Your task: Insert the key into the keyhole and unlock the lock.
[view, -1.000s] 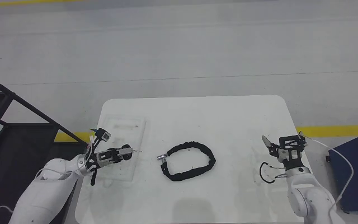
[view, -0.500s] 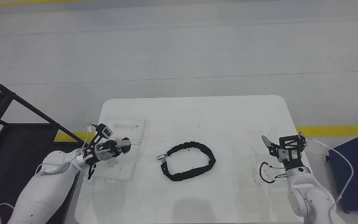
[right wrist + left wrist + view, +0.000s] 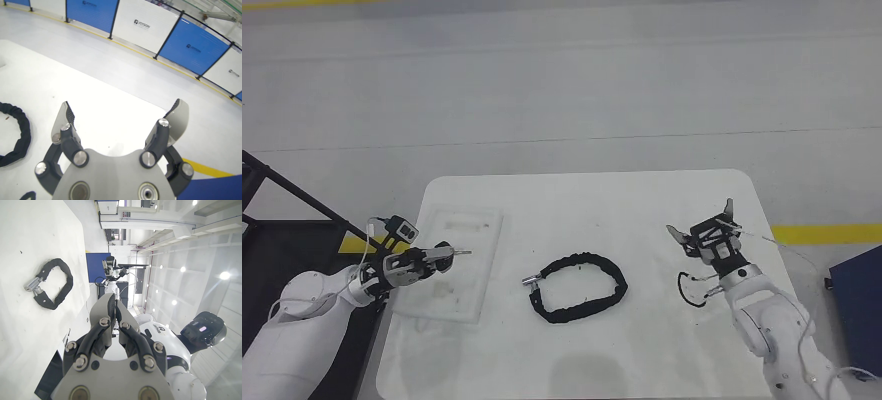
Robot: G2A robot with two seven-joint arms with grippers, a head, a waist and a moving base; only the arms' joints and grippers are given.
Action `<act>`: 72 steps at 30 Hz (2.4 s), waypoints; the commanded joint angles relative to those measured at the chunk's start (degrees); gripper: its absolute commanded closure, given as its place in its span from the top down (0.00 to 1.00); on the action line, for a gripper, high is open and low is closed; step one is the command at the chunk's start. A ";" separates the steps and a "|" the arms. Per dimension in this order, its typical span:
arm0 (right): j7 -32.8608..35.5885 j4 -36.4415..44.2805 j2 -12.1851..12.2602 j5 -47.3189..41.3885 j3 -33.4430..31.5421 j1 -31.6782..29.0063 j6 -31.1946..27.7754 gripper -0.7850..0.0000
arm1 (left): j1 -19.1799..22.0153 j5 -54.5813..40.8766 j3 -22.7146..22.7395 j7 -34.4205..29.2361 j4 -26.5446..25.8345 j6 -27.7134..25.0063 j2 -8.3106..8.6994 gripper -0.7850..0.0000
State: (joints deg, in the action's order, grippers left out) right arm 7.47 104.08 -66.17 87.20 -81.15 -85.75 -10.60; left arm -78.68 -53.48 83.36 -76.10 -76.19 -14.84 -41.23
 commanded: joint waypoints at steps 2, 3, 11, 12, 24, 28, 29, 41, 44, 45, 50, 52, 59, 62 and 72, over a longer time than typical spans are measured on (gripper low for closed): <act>5.73 -1.64 -0.35 3.96 5.37 5.32 -3.69 1.00 | 0.00 -0.01 0.00 -0.01 0.00 0.01 0.00 0.00; 5.87 -2.41 -0.50 5.88 7.53 6.78 -5.17 1.00 | 0.00 -0.01 0.00 -0.01 0.00 0.01 0.00 0.00; 6.59 -10.12 -1.90 9.61 18.05 13.08 -10.67 1.00 | 0.00 -0.01 0.00 -0.01 0.00 0.01 0.00 0.00; 6.36 -10.93 -2.05 10.06 18.82 13.40 -10.40 1.00 | 0.00 -0.01 0.00 -0.01 0.00 0.01 0.00 0.00; 5.14 -13.84 -2.51 11.36 20.66 14.04 -8.75 1.00 | 0.00 -0.01 0.00 -0.01 0.00 0.01 0.00 0.00; 5.14 -13.84 -2.51 11.36 20.66 14.04 -8.75 1.00 | 0.00 -0.01 0.00 -0.01 0.00 0.01 0.00 0.00; 5.14 -13.84 -2.51 11.36 20.66 14.04 -8.75 1.00 | 0.00 -0.01 0.00 -0.01 0.00 0.01 0.00 0.00; 2.37 -16.58 -2.55 0.79 20.04 19.77 -25.90 1.00 | 0.00 -0.01 0.00 -0.01 0.00 0.01 0.00 0.00; 1.31 -19.96 -3.38 -3.77 22.92 24.69 -32.51 1.00 | 0.00 -0.01 0.00 -0.01 0.00 0.01 0.00 0.00; 1.58 -21.36 -3.73 -5.23 24.16 26.53 -35.04 1.00 | 0.00 -0.01 0.00 -0.01 0.00 0.01 0.00 0.00; 7.46 -27.48 -5.98 -8.72 31.27 36.38 -42.78 1.00 | 0.00 -0.01 0.00 -0.01 0.00 0.01 0.00 0.00; 9.84 -29.52 -7.00 -8.18 34.45 40.01 -44.81 1.00 | 0.00 -0.01 0.00 -0.01 0.00 0.01 0.00 0.00; 11.43 -35.72 -10.81 -8.06 44.14 48.33 -47.40 1.00 | 0.00 -0.01 0.00 -0.01 0.00 0.01 0.00 0.00; 11.76 -38.60 -12.28 -9.95 48.45 51.41 -47.40 1.00 | 0.00 -0.01 0.00 -0.01 0.00 0.01 0.00 0.00; 10.96 -45.94 -16.31 -5.41 55.76 57.14 -47.20 0.75 | 0.00 -0.01 0.00 -0.01 0.00 0.01 0.00 0.00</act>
State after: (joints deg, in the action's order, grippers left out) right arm 18.70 59.02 -82.13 81.52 -25.80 -28.85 -57.95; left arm -78.68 -53.49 83.36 -76.12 -76.19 -14.84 -41.24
